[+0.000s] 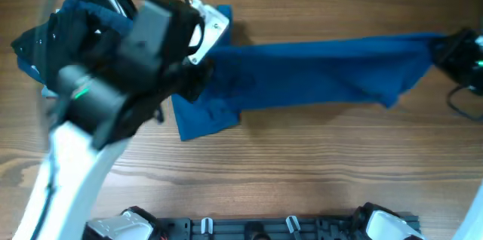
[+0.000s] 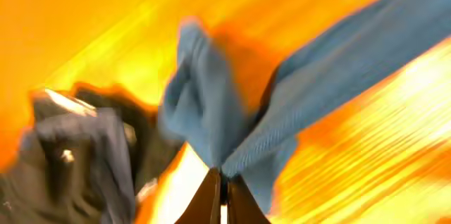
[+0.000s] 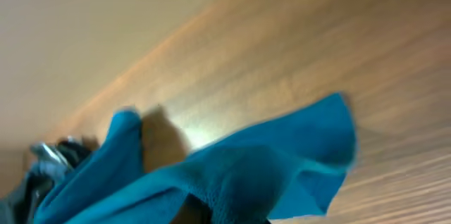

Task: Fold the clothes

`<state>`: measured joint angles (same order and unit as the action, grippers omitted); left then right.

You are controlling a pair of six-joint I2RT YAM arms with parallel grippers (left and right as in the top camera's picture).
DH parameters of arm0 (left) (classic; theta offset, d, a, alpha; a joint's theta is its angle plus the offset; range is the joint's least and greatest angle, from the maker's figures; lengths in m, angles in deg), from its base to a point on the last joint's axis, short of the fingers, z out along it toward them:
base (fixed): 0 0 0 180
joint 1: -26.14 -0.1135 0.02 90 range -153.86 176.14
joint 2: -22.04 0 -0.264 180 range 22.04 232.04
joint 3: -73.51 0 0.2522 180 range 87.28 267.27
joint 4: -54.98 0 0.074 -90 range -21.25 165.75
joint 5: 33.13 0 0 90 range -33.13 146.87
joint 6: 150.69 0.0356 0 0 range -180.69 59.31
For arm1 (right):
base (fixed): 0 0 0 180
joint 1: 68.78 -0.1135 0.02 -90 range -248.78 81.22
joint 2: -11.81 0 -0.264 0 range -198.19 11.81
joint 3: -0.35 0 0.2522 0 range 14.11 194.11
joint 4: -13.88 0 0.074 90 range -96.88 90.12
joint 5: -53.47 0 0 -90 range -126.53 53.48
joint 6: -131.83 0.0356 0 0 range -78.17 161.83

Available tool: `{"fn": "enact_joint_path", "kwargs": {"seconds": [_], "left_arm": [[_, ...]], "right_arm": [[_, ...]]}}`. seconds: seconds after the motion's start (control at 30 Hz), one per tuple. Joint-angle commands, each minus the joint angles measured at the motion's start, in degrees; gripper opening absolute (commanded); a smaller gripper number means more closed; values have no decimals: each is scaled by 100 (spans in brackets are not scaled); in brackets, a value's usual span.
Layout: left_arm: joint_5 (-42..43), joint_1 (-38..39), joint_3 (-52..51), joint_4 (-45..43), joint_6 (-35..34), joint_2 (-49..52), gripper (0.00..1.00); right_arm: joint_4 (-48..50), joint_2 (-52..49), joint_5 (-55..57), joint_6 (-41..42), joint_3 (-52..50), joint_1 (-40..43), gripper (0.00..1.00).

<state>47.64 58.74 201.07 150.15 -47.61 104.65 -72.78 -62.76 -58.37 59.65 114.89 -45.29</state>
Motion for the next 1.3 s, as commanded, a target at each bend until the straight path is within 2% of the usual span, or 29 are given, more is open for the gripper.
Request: {"fn": "enact_joint_path", "kwargs": {"seconds": [0.0,0.1,0.27,0.4,0.6,0.7,0.73,0.77,0.8,0.93,1.0,1.17,1.2,1.27], "left_arm": [[-348,767,1969,492,-20,-129,4],[-483,1453,3158,802,22,-129,4],[-846,2120,4089,1008,24,-184,4],[-885,2192,4264,874,153,-319,4],[-1794,2188,4253,896,149,-37,4],[-1744,2188,4253,1082,149,562,11],[-1659,2188,4253,1178,142,776,19],[-1484,2188,4253,1279,107,964,32],[-1261,2188,4253,1362,103,1121,37],[-232,2111,4131,1510,-140,1755,47],[188,1982,3818,1510,-155,1954,55],[627,1681,2546,1510,-323,2122,59],[903,1628,2350,1508,-302,2122,62],[2002,1478,1700,1508,87,2122,66]], "right_arm": [[-409,55,343,-122,1056,378,4],[-835,68,341,-127,1742,457,4],[-1578,70,343,-138,2677,457,4],[-1919,96,407,-286,3206,457,4],[-1921,-76,813,-282,3187,457,4],[-1919,-459,789,-291,3187,457,4],[-1919,-579,767,-297,3187,457,4],[-1919,-667,765,-306,3187,457,4],[-1921,-739,767,-352,3187,457,4],[-1912,-935,772,-450,3187,457,4],[-1891,-975,772,-560,3187,457,4],[-1882,-1023,793,-584,3187,457,4],[-1880,-1034,793,-584,3187,457,4],[-1875,-1043,791,-584,3187,457,5]]}}
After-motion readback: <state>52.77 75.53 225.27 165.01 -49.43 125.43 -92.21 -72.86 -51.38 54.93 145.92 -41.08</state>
